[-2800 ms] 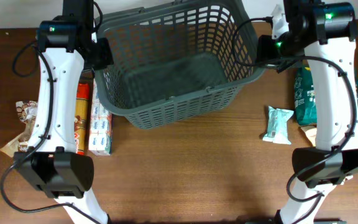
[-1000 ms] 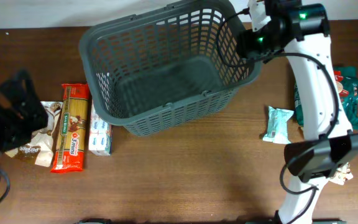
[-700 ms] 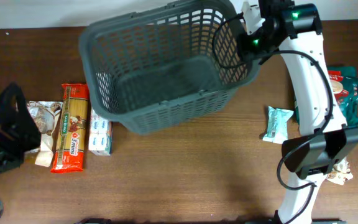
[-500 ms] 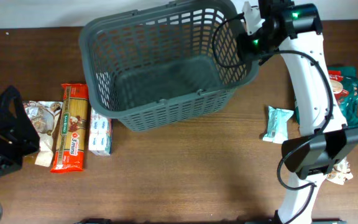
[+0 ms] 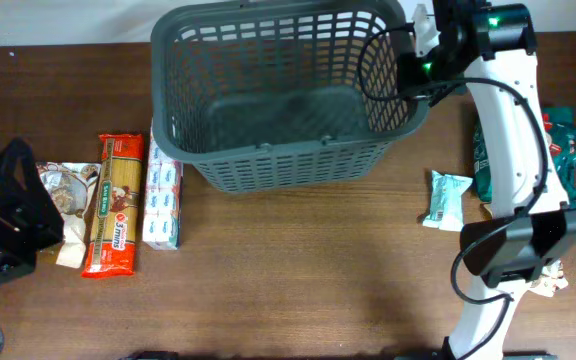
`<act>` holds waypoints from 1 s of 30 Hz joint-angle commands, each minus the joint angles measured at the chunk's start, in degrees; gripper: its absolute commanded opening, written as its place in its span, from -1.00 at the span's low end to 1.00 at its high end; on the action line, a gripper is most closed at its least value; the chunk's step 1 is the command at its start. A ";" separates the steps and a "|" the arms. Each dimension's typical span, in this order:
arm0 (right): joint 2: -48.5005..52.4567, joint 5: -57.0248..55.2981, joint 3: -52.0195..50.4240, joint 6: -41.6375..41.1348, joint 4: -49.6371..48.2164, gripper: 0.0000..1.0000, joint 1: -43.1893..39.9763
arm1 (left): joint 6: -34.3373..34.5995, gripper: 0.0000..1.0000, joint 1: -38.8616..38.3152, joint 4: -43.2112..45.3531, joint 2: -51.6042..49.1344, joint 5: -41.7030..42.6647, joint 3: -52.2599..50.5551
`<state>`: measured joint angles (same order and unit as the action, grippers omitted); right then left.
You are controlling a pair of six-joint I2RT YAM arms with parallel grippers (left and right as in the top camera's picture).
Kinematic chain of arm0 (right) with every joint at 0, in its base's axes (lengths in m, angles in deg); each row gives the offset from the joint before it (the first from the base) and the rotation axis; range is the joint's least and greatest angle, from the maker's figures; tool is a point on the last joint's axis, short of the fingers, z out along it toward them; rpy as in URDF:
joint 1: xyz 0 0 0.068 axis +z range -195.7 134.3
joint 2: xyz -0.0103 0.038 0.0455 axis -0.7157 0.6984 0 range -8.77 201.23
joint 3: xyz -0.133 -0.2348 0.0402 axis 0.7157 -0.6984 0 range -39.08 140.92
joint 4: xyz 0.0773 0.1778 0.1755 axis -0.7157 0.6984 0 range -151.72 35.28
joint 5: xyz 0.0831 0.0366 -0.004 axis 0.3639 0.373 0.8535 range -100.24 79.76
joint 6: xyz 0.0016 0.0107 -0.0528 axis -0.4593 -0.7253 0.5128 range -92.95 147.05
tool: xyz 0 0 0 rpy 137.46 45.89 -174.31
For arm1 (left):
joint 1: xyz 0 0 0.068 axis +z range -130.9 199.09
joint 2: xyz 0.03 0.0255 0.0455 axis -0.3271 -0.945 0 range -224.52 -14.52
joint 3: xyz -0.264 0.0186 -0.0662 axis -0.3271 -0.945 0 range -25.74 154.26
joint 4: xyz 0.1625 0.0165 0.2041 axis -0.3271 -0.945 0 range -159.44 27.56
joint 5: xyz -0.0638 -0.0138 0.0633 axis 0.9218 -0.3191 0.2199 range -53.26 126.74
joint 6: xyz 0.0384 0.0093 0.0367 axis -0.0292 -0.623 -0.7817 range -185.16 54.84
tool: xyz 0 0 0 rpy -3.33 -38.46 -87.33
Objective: Pack container
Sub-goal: 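Release the basket, retract the left arm, then the right arm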
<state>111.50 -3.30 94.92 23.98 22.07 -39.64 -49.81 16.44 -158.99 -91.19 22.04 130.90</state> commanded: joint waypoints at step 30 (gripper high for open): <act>-2.60 -7.67 0.72 -6.40 1.18 0.40 -1.60 | -0.87 0.99 0.20 -0.09 -0.17 -0.76 0.00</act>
<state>111.50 -7.89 94.04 17.97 23.53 -40.93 -49.79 16.44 -158.99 -91.19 21.87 130.90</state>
